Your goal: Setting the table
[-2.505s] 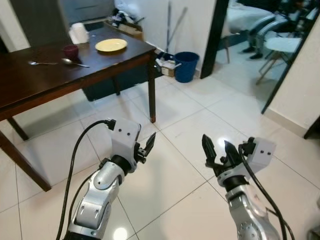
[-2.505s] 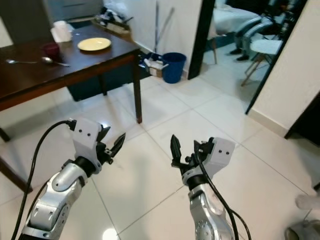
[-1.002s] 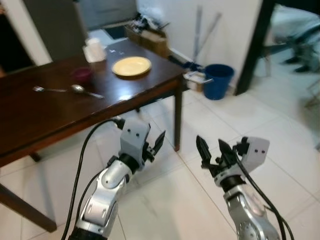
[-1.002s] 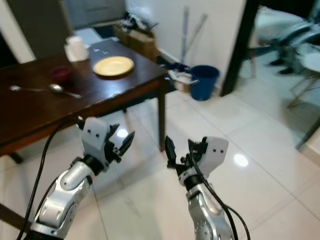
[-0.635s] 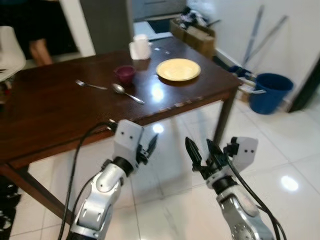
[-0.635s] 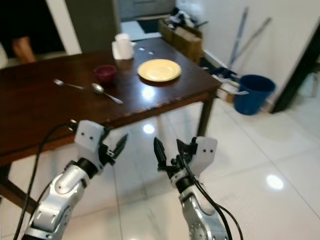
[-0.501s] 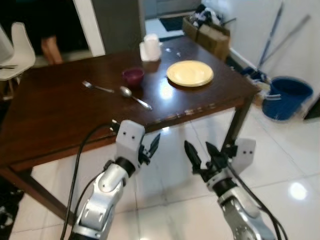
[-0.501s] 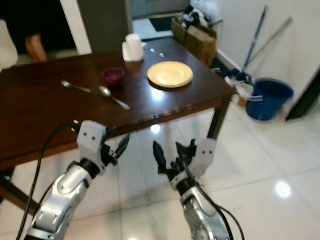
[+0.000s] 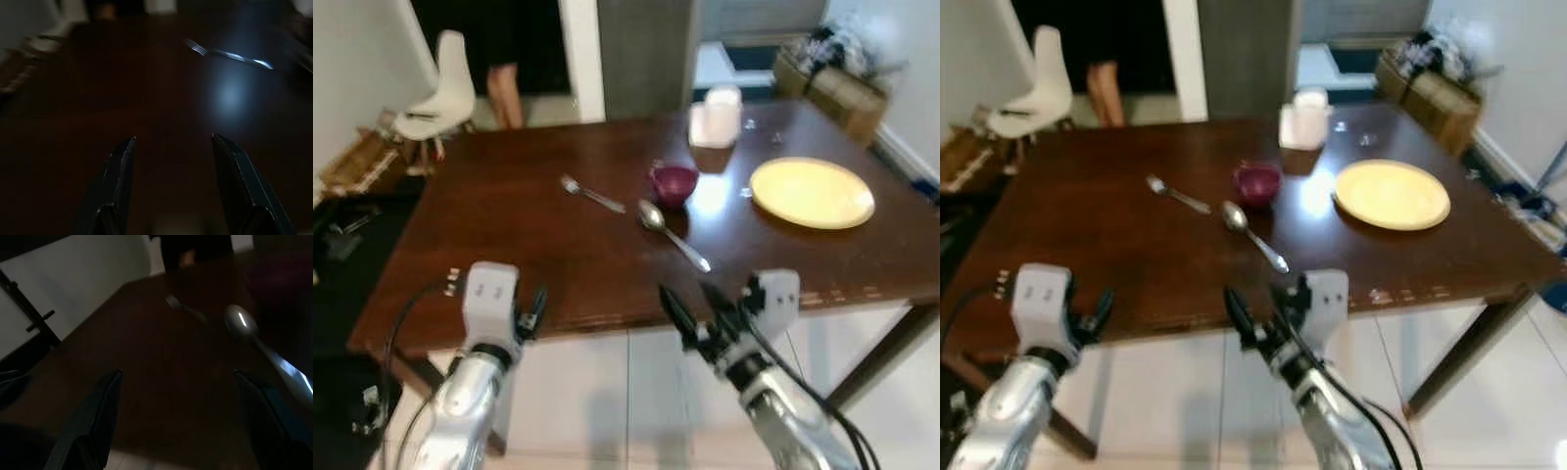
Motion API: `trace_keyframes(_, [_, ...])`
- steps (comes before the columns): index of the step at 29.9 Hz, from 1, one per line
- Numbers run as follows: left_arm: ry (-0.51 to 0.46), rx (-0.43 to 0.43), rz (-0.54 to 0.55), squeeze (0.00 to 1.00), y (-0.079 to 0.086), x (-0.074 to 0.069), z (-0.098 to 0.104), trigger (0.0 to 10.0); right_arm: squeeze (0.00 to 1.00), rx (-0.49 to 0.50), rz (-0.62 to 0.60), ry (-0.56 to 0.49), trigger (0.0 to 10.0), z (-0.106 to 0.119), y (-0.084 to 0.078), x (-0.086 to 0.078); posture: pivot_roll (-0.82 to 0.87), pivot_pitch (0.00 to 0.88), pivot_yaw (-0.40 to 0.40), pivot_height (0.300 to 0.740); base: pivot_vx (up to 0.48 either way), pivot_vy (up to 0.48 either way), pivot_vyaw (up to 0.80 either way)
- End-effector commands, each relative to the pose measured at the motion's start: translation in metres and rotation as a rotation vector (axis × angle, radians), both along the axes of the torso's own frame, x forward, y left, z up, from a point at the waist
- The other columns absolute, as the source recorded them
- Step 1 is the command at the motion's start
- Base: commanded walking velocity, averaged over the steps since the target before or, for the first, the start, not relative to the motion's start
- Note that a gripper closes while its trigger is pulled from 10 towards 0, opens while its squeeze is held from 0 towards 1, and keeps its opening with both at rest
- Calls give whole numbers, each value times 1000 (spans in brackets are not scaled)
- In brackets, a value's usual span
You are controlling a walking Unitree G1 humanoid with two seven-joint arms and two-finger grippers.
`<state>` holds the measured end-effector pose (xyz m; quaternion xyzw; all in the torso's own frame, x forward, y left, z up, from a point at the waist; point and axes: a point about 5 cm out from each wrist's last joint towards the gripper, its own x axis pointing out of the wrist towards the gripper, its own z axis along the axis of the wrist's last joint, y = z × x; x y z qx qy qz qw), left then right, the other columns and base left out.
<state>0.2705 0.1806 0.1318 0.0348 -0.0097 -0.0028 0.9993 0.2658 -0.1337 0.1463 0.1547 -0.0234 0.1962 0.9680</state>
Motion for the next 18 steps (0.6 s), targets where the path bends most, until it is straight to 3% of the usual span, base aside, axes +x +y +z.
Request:
trace_keyframes(1, [3,20,26,0,7,-2,1,10000,0,7,26,19,10000,-4,8,0,-55,0,73,740,480,0,0])
trace_keyframes(5, [-53,14,-42,0,-14,8,14,10000,0,-98,-133,27,10000,-4,-19,15,-57,0,74,740,480,0,0])
trace_keyframes(7, [-59,8,-74,0,-22,11,16,10000,0,-201,-217,37,10000,-6,-36,19,-72,0,83,740,480,0,0])
trace_keyframes(10, [-58,20,-118,0,-29,13,16,10000,0,-448,-304,40,10000,-12,-58,18,-87,0,93,740,480,0,0])
trace_keyframes(13, [-56,32,-149,0,-34,13,15,10000,0,-562,-376,62,10000,-15,-79,14,-94,0,96,740,480,0,0])
trace_keyframes(15, [-54,38,-169,0,-37,13,15,10000,0,-579,-395,77,10000,-17,-89,10,-104,0,104,740,480,0,0])
trace_keyframes(18, [-45,43,-184,0,-39,14,15,10000,0,-535,-352,91,10000,-21,-90,7,-108,0,108,740,449,0,0])
